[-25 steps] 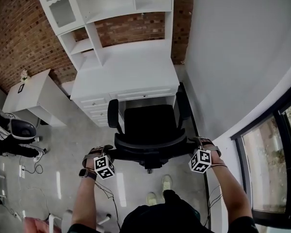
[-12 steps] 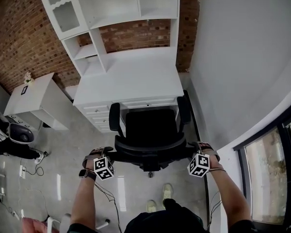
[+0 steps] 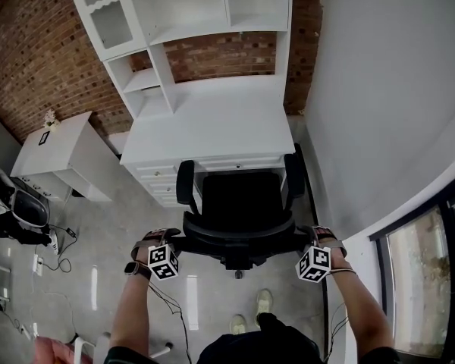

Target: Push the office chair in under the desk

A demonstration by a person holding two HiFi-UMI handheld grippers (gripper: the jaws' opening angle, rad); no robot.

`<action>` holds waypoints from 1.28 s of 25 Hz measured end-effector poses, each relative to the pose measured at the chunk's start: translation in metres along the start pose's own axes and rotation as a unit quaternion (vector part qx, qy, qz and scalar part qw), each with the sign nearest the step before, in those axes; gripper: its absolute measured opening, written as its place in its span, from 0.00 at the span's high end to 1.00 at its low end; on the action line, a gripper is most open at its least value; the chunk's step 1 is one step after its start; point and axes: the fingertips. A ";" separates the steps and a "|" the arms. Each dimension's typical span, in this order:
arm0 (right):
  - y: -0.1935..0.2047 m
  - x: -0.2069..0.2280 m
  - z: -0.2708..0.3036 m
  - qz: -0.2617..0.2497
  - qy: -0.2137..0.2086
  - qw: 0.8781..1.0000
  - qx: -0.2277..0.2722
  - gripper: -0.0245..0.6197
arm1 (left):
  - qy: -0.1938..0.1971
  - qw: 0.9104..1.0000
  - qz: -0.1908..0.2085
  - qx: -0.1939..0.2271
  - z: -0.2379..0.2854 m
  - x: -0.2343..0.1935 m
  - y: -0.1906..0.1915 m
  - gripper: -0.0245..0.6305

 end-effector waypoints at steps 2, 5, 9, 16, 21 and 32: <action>0.001 -0.001 -0.001 -0.001 0.003 1.000 0.002 0.66 | 0.000 1.000 -0.014 0.010 0.000 0.000 -0.002 0.70; 0.002 -0.001 -0.003 -0.001 0.005 1.000 0.001 0.65 | -0.001 0.999 -0.039 0.022 0.000 0.000 -0.004 0.66; 0.004 -0.003 -0.003 0.004 0.003 1.000 -0.003 0.64 | -0.005 0.998 -0.056 0.028 -0.003 0.001 -0.005 0.63; 0.001 -0.006 -0.011 0.009 -0.004 1.000 -0.009 0.64 | -0.002 0.997 -0.070 0.044 -0.014 0.000 -0.007 0.59; -0.005 -0.005 -0.020 0.004 0.001 1.000 -0.009 0.63 | 0.009 0.996 -0.071 0.049 -0.031 0.001 -0.005 0.59; -0.020 -0.001 -0.081 0.090 0.035 0.995 0.026 0.62 | 0.057 0.956 -0.228 0.178 -0.106 -0.004 -0.017 0.71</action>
Point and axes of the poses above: the fingertips, and each gripper's own axes: z forward along the fingers, x to its right, y out of its underside, and after that the axes turned 2 degrees about -x, right-handed
